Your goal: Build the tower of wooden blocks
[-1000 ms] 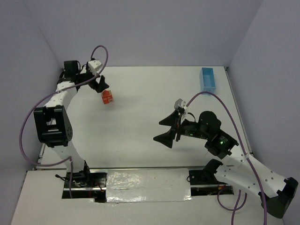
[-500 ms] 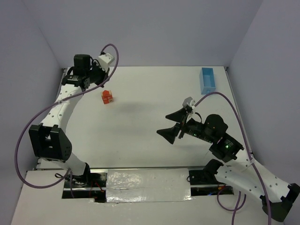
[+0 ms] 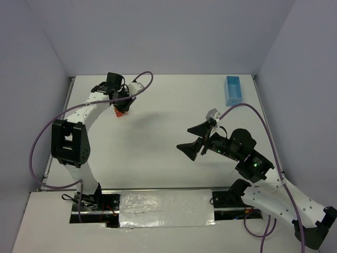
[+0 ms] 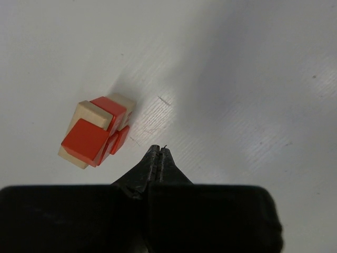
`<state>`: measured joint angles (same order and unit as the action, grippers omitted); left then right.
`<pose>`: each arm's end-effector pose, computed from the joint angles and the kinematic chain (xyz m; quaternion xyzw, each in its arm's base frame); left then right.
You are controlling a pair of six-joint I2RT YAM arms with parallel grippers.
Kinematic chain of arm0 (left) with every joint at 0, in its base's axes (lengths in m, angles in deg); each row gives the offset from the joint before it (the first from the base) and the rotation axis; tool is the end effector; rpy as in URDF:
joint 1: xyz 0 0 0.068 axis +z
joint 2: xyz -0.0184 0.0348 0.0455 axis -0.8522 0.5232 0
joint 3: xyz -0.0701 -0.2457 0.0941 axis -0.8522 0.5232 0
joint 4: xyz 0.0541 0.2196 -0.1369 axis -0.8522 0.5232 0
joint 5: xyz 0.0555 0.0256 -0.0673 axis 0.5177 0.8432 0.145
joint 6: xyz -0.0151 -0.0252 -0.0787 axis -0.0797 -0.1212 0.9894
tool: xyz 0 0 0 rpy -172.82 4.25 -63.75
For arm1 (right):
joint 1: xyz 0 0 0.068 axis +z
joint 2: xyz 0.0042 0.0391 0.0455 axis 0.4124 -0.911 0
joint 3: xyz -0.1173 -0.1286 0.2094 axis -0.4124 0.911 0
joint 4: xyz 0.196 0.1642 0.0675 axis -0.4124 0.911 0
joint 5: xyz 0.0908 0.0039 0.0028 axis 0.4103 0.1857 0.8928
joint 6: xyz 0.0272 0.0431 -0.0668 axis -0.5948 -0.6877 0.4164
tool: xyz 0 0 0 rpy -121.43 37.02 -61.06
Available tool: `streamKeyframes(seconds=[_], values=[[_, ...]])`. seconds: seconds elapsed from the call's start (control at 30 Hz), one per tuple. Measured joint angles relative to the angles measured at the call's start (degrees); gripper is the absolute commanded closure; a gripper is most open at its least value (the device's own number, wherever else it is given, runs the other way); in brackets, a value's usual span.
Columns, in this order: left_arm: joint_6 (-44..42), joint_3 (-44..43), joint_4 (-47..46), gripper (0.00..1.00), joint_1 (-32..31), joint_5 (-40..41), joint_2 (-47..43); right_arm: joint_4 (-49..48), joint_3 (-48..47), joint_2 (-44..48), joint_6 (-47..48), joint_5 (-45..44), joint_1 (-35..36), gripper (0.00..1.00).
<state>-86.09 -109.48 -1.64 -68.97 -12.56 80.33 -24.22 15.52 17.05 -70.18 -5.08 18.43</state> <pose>0.4083 -0.0924 0.2443 0.3482 0.8700 -0.0517 0.3452 0.1278 0.1481 0.3383 -0.2960 0.6488 0.4080 0.5701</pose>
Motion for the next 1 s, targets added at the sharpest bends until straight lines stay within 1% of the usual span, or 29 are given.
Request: streamKeyframes(seconds=[0.17,0.4,0.67,0.73,0.77,0.8,0.83,0.87,0.9,0.93,1.0], values=[[-2.7,-0.1,1.1,1.00,0.2,2.9,3.7,0.0,0.0,0.0,0.0,0.0,0.0,0.00],[-5.7,-0.1,0.7,1.00,0.2,5.4,4.3,0.0,0.0,0.0,0.2,0.0,0.2,0.00],[-5.6,-2.0,3.3,0.99,-0.2,3.8,3.9,0.0,0.1,-0.1,0.2,-0.4,0.2,0.00],[-4.0,-2.2,3.8,0.86,-1.1,3.9,1.9,0.0,0.4,0.4,0.2,-1.9,0.2,0.00],[-2.1,-2.0,3.9,0.81,-2.0,4.8,-0.6,0.0,0.8,1.0,0.2,-3.1,0.2,0.00],[-0.2,-1.6,3.6,0.79,-2.8,6.1,-3.7,0.1,1.1,1.6,0.1,-4.3,0.2,0.00],[2.7,-0.4,2.2,0.48,-3.7,8.5,-8.0,0.2,1.3,2.2,-0.1,-6.2,0.2,0.00],[5.4,1.2,0.3,0.26,-4.5,10.5,-13.0,0.5,1.4,2.7,-0.2,-7.7,0.2,0.00],[9.3,3.5,-1.9,0.09,-5.0,13.7,-18.9,0.9,1.4,3.1,-0.4,-9.3,0.2,0.00],[13.1,6.6,-4.4,0.00,-5.3,17.6,-26.2,1.5,1.3,3.3,-0.9,-11.6,0.2,0.00],[21.1,12.5,-7.9,0.01,-4.9,25.0,-40.9,4.6,-0.1,3.3,-2.1,-16.5,0.2,0.00]])
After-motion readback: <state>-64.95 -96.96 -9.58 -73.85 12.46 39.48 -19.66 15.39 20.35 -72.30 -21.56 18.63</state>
